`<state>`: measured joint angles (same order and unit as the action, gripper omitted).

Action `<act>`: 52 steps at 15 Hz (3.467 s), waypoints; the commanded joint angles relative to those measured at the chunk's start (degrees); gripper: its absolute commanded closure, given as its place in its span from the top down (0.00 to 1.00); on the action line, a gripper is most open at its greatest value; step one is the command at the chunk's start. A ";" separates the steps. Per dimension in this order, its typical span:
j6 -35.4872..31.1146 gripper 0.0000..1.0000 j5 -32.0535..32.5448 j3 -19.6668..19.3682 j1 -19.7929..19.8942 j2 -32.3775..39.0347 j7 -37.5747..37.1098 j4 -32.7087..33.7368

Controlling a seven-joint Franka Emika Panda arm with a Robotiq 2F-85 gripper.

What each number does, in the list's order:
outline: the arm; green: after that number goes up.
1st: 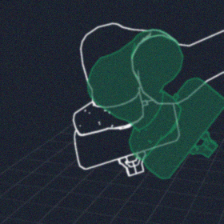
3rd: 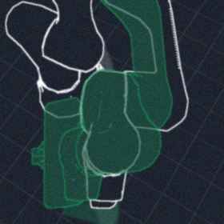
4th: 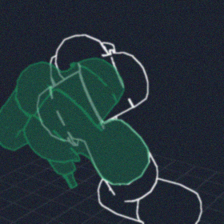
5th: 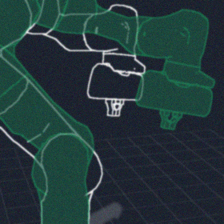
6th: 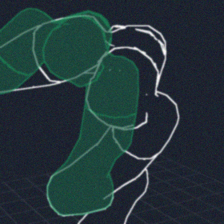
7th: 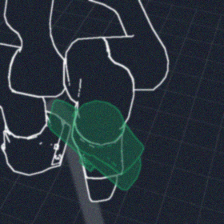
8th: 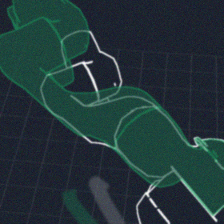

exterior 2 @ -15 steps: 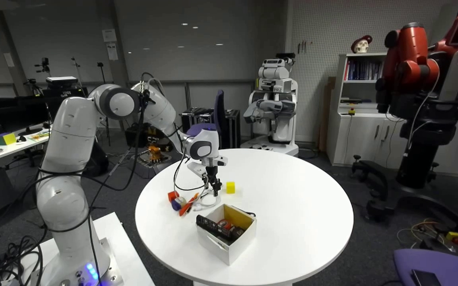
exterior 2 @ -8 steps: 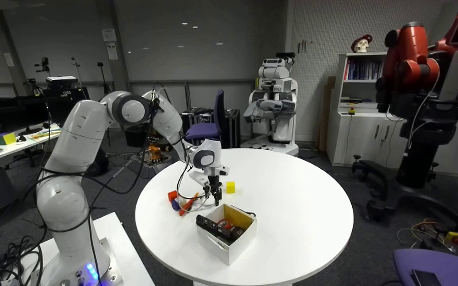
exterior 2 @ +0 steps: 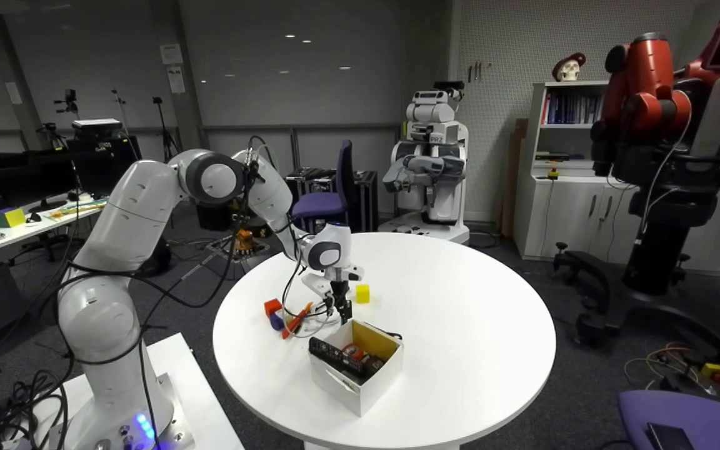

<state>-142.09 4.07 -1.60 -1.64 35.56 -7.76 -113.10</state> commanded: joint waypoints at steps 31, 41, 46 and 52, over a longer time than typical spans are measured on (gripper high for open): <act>10.33 0.03 -1.65 -1.23 2.36 -19.87 2.73 -4.81; 19.42 0.03 8.21 -11.97 8.68 -19.92 -4.68 -4.64; 23.56 0.03 9.81 -14.38 10.33 -15.60 -7.24 -3.12; 26.30 0.46 8.77 -14.49 10.20 -12.00 -9.49 -0.26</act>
<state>-119.13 12.62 -16.36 8.40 22.81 -15.69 -115.94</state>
